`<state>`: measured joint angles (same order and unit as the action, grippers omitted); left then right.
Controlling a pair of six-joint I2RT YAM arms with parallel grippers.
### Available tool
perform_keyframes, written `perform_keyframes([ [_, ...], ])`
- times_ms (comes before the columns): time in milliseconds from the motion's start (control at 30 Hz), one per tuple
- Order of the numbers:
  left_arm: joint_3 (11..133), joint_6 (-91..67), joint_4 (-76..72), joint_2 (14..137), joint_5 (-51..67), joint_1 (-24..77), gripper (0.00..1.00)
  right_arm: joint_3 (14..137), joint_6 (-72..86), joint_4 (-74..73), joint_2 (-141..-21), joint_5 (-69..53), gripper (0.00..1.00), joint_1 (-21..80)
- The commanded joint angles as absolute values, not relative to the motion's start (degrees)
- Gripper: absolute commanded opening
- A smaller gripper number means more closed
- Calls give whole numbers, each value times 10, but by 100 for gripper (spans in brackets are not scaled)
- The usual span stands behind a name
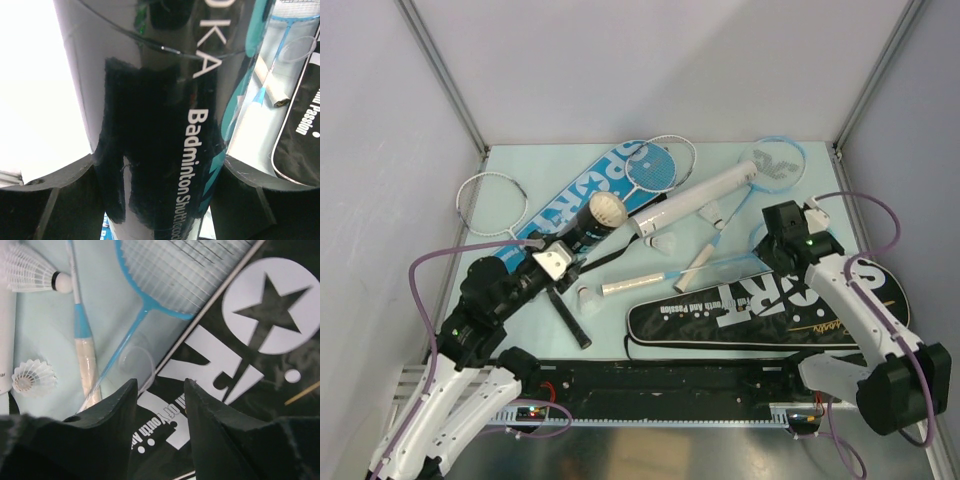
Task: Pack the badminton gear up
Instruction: Close the lid on the shuttle tube.
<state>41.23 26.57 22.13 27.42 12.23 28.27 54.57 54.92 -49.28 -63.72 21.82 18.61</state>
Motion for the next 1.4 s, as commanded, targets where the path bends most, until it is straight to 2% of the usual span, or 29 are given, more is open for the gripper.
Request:
perform_keyframes([
  [0,411,245,166,267,91,285,58,545,451,-386,-689,193,44,175],
  [67,411,243,165,265,90,285,58,548,462,-398,-726,191,38,163],
  [167,410,241,162,263,91,284,58,548,478,-394,-774,173,36,157],
  [533,404,237,159,267,95,285,58,548,484,-358,-837,155,34,192],
  [967,403,237,156,268,100,285,58,548,327,-310,-893,93,34,205],
  [1233,402,237,155,268,101,285,58,548,294,-312,-922,87,25,210],
  [1367,402,237,155,269,101,285,58,548,288,-310,-933,87,24,212],
])
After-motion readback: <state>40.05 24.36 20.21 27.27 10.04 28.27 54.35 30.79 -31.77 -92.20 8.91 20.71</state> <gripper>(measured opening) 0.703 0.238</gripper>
